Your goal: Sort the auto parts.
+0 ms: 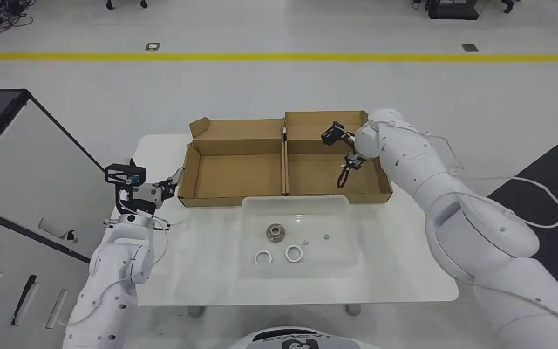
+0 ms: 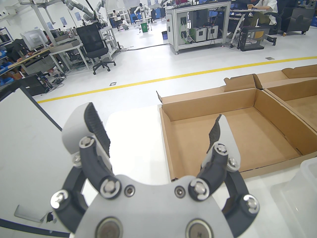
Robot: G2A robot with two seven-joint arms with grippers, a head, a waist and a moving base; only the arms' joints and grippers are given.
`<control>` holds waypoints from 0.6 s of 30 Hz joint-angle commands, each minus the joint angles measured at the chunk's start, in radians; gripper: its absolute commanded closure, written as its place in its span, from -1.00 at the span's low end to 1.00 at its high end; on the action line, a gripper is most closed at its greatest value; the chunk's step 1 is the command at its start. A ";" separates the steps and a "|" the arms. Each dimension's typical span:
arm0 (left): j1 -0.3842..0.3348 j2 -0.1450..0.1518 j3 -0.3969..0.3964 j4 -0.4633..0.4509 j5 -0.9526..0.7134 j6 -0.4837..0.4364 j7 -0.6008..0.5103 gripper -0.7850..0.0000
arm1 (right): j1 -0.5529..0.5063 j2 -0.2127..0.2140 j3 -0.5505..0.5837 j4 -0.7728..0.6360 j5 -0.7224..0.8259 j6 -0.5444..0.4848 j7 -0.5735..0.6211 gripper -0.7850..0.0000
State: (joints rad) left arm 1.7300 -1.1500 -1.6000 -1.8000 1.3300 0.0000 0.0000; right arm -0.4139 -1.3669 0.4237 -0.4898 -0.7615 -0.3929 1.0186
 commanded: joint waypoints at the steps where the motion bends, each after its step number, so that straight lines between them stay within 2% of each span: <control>1: 0.000 0.000 0.000 0.000 0.000 0.000 0.000 -1.00 | -0.003 -0.003 0.002 0.003 0.001 -0.002 0.001 1.00; 4: 0.000 0.000 0.000 0.000 0.000 0.000 0.000 -1.00 | -0.011 -0.008 0.003 0.012 0.002 -0.005 0.006 1.00; 10: 0.000 0.000 0.000 0.000 0.000 0.000 0.000 -1.00 | -0.015 -0.016 0.011 0.031 0.006 -0.012 0.012 0.38; 16: 0.000 0.000 0.000 0.000 0.000 0.000 0.000 -1.00 | -0.008 -0.019 0.026 0.047 0.014 -0.023 0.008 0.04; 18: 0.000 0.000 0.000 0.000 0.000 0.000 0.000 -1.00 | -0.003 -0.019 0.031 0.048 0.015 -0.028 0.006 -0.33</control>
State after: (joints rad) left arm 1.7300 -1.1500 -1.6000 -1.8000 1.3300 0.0000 0.0000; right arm -0.4194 -1.3859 0.4523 -0.4418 -0.7478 -0.4185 1.0258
